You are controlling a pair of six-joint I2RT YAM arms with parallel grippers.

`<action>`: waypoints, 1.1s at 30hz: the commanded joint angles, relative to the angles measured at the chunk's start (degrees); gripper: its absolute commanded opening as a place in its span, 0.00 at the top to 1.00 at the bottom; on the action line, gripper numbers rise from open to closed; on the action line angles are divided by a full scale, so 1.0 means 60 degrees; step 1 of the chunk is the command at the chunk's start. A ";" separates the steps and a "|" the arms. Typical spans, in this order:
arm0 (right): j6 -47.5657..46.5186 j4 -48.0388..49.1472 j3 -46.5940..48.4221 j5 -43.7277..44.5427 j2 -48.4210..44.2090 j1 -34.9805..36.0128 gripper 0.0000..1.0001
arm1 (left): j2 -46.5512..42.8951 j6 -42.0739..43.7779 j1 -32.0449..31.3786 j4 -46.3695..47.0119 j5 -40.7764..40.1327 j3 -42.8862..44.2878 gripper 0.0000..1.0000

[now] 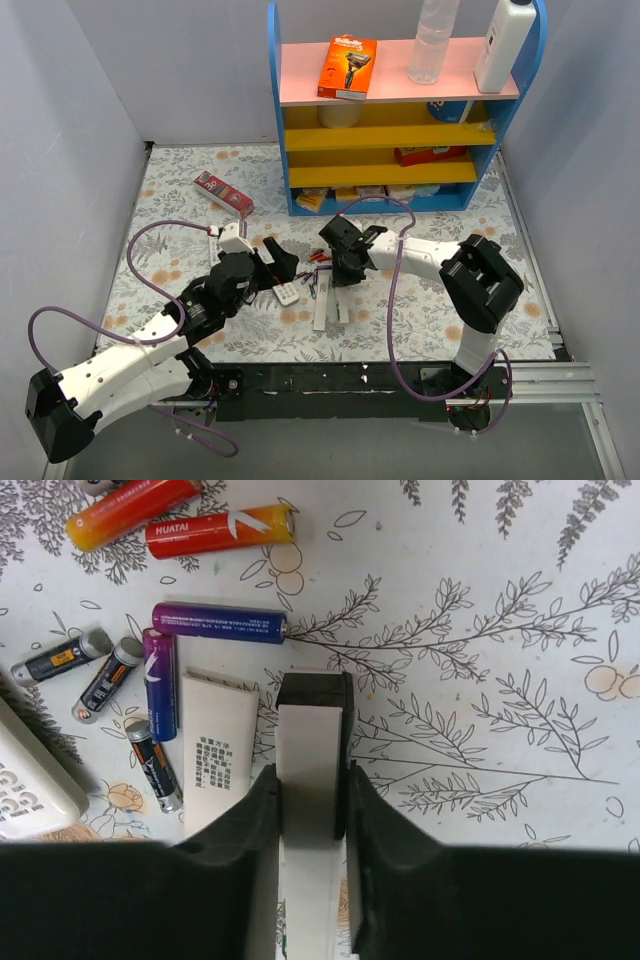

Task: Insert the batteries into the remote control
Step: Adjust the remote control at the center of the board.

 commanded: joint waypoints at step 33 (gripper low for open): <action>-0.6305 0.6327 -0.4781 -0.5880 -0.1437 -0.4685 0.37 | -0.0449 0.0045 0.0055 0.0554 0.0812 0.0085 0.03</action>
